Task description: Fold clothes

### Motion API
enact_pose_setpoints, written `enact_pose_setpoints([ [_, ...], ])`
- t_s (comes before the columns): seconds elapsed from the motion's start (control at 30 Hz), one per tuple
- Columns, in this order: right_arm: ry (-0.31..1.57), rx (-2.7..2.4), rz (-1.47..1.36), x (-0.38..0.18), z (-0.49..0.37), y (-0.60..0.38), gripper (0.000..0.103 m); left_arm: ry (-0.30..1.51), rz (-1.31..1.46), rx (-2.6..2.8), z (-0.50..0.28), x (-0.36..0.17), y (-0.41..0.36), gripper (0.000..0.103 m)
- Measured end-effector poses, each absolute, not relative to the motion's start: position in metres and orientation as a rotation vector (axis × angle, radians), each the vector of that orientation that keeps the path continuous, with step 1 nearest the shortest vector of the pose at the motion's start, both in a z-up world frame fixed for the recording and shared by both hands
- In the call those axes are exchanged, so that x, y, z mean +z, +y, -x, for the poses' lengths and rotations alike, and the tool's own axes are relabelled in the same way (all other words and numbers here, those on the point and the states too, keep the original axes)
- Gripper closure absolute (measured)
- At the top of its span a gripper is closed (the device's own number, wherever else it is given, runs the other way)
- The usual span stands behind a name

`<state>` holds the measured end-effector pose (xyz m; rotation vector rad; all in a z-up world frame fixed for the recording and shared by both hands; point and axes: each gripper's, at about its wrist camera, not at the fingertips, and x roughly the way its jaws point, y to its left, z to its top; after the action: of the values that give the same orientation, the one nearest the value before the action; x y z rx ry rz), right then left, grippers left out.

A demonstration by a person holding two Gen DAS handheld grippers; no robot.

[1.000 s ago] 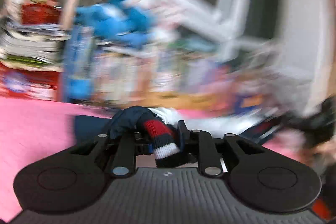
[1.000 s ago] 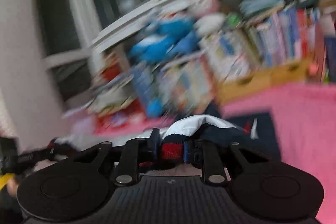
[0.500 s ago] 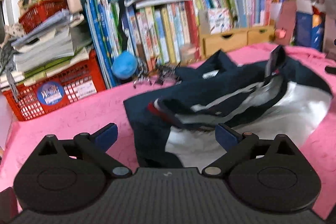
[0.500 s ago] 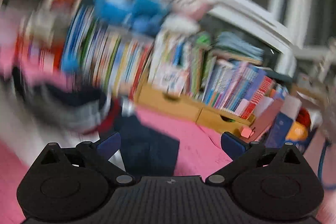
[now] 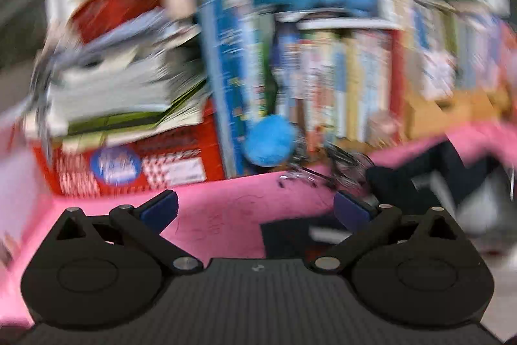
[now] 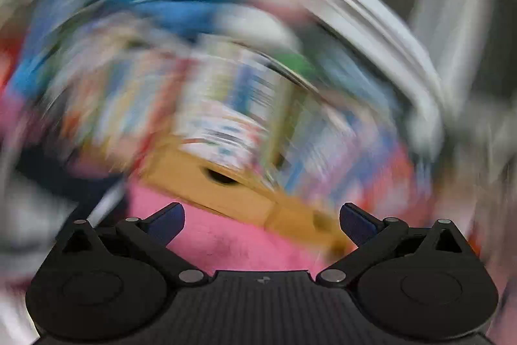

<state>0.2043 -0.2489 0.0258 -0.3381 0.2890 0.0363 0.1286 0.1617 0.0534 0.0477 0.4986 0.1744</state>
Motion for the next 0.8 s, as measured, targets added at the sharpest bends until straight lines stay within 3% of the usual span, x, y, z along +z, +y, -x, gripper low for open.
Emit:
enact_pose_setpoints([
  [0.07, 0.365, 0.078, 0.130, 0.035, -0.216, -0.281, 0.000, 0.492, -0.060, 0.159, -0.125, 0.053, 0.168, 0.001],
  [0.27, 0.316, 0.506, 0.430, 0.003, -0.175, -0.257, 0.000, 0.478, -0.211, -0.084, -0.090, 0.034, 0.142, 0.000],
  [0.33, 0.336, 0.622, 0.539, -0.009, -0.165, -0.230, 0.006, 0.455, -0.220, -0.120, -0.082, 0.033, 0.129, 0.000],
  [0.37, 0.344, 0.650, 0.602, -0.015, -0.164, -0.212, 0.020, 0.441, -0.217, -0.132, -0.079, 0.033, 0.123, 0.000],
  [0.4, 0.335, 0.655, 0.660, -0.021, -0.166, -0.195, 0.025, 0.431, -0.211, -0.153, -0.076, 0.033, 0.119, 0.000],
  [0.53, 0.251, 0.396, 0.721, -0.037, -0.207, -0.167, 0.016, 0.445, -0.326, -0.072, -0.084, 0.019, 0.104, 0.000],
  [0.67, 0.365, 0.305, 0.244, -0.001, -0.247, -0.212, 0.016, 0.402, -0.389, 0.047, -0.079, 0.016, 0.106, 0.000],
  [0.7, 0.390, 0.292, 0.151, 0.006, -0.254, -0.221, 0.011, 0.415, -0.341, -0.005, -0.079, 0.017, 0.112, 0.000],
  [0.8, 0.444, 0.421, 0.294, -0.011, -0.242, -0.213, 0.001, 0.461, -0.191, -0.164, -0.079, 0.020, 0.129, 0.000],
])
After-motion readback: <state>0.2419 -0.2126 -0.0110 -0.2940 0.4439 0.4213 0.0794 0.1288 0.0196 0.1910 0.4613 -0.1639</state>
